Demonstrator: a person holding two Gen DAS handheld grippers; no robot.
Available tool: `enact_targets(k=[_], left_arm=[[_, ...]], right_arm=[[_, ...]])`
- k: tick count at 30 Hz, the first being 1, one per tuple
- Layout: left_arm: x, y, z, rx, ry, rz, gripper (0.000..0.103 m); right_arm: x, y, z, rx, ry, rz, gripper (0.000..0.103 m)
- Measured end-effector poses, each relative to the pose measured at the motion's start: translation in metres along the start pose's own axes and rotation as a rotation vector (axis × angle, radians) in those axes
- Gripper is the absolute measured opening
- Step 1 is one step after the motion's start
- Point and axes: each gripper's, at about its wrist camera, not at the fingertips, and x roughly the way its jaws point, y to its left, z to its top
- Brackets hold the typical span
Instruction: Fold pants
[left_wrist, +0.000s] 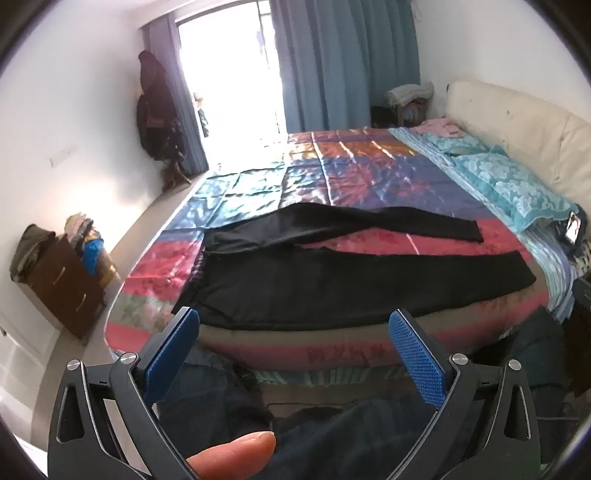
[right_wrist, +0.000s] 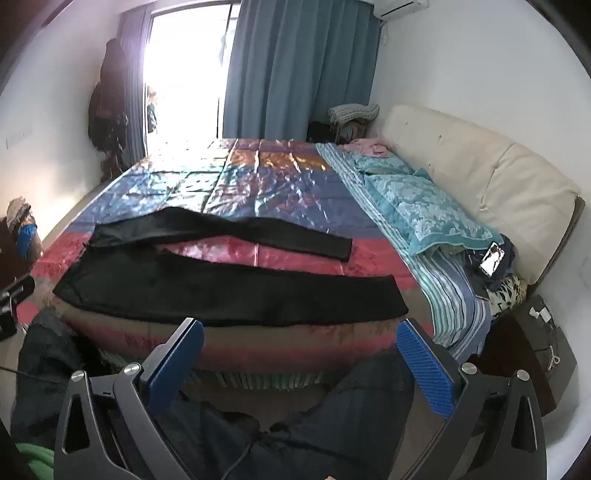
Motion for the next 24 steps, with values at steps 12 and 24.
enact_targets(k=[12, 24], left_arm=[[-0.009, 0.023, -0.010, -0.085, 0.004, 0.023, 0.103], [-0.007, 0.029, -0.021, -0.114, 0.037, 0.042, 0.103]], right_arm=[[-0.001, 0.002, -0.012, -0.003, 0.016, 0.032, 0.103], [-0.003, 0.009, -0.019, -0.027, 0.012, 0.030, 0.103]])
